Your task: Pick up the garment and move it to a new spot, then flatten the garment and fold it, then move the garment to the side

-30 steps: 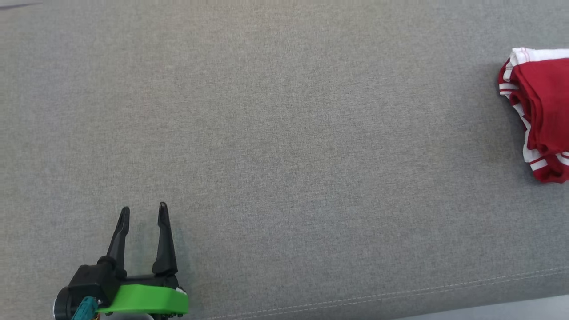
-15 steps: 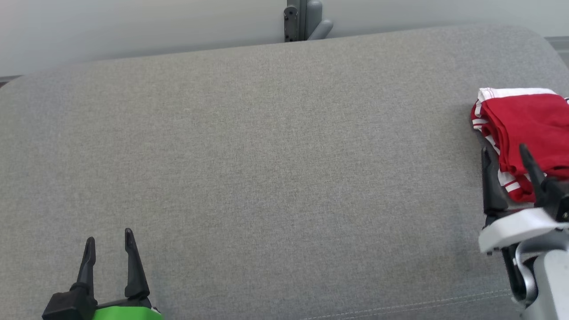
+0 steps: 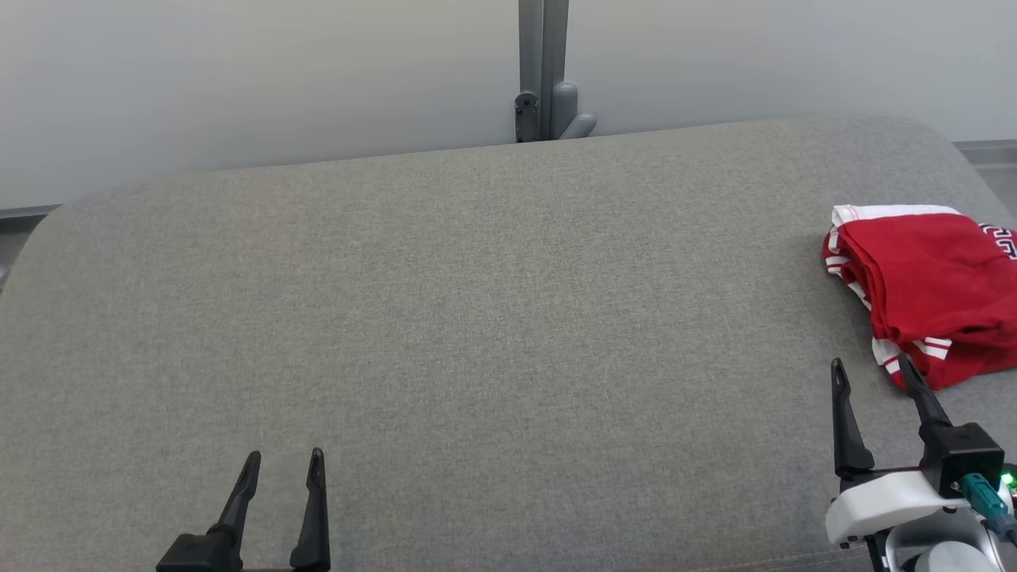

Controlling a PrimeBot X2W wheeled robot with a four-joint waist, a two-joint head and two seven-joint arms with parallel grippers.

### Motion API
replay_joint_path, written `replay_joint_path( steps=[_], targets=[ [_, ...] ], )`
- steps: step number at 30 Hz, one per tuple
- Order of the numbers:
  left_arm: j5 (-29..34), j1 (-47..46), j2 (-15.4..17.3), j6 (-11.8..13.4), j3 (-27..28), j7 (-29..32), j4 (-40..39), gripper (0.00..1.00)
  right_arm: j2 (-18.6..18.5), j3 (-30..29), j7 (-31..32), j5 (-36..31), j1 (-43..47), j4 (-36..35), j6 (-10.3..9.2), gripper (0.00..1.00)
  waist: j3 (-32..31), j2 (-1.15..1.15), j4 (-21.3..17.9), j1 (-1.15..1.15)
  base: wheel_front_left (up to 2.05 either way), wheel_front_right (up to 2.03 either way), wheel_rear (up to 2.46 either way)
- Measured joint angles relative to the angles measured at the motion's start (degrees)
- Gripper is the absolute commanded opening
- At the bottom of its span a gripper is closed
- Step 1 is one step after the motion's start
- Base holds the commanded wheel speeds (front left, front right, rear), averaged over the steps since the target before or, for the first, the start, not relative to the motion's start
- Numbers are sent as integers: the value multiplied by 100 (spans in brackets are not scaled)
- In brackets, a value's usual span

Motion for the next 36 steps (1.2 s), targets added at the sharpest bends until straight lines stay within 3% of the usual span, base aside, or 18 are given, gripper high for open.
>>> replay_joint_path(
  steps=[9, 36],
  targets=[
    [-73, -18, 9, -56, -46, 0, 177, 100, 44, -197, -1, -161, 130, 54, 0, 100, -102, 0, -60, 0, 0, 0, 0],
    [-105, 18, -7, -65, -4, 0, 336, 100, 86, -70, 4, -377, 90, 160, 1, 100, -108, 0, -19, 0, 0, 0, 0]
  ],
)
